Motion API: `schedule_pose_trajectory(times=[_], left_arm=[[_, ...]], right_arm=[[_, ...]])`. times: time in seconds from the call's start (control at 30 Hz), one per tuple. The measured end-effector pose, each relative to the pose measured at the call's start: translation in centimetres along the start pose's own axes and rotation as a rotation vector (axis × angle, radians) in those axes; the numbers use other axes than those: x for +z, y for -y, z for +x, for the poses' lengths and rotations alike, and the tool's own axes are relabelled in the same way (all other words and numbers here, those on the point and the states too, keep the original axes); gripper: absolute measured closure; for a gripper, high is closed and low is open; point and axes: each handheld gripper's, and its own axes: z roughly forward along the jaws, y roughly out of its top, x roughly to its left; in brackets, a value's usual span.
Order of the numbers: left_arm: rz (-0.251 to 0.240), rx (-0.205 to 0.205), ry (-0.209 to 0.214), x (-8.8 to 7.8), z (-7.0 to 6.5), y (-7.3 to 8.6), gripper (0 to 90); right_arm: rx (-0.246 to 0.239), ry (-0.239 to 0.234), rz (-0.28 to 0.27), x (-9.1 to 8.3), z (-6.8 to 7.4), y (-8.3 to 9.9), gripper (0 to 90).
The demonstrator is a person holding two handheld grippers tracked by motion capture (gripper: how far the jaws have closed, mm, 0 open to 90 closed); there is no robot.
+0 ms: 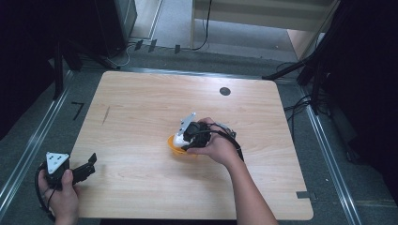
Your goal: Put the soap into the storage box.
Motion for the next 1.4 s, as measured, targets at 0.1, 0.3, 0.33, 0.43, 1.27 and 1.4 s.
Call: schedule_pose_trajectory(times=[0.1,0.3,0.33,0.43,1.27,1.4], left_arm=[[0.000,0.001,0.000,0.0,0.0,0.0,10.2],[0.001,0.001,0.000,0.0,0.0,0.0,10.2],[0.001,0.001,0.000,0.0,0.0,0.0,10.2],[0.001,0.001,0.000,0.0,0.0,0.0,10.2],[0.002,0.003,-0.006,0.0,-0.1,0.0,10.2],[0.000,0.007,-0.005,0.0,-0.1,0.0,10.2]], right_arm=[[0.001,-0.001,0.005,0.1,0.0,0.0,50.7],[-0.005,-0.011,0.011,0.4,0.0,0.1,50.7],[-0.005,-0.011,0.011,0.4,0.0,0.1,50.7],[-0.004,-0.012,0.014,0.6,0.0,0.1,50.7],[0.107,0.014,-0.097,-2.8,-0.7,2.1,44.0],[0.123,0.032,-0.113,-3.6,-0.8,2.9,43.8]])
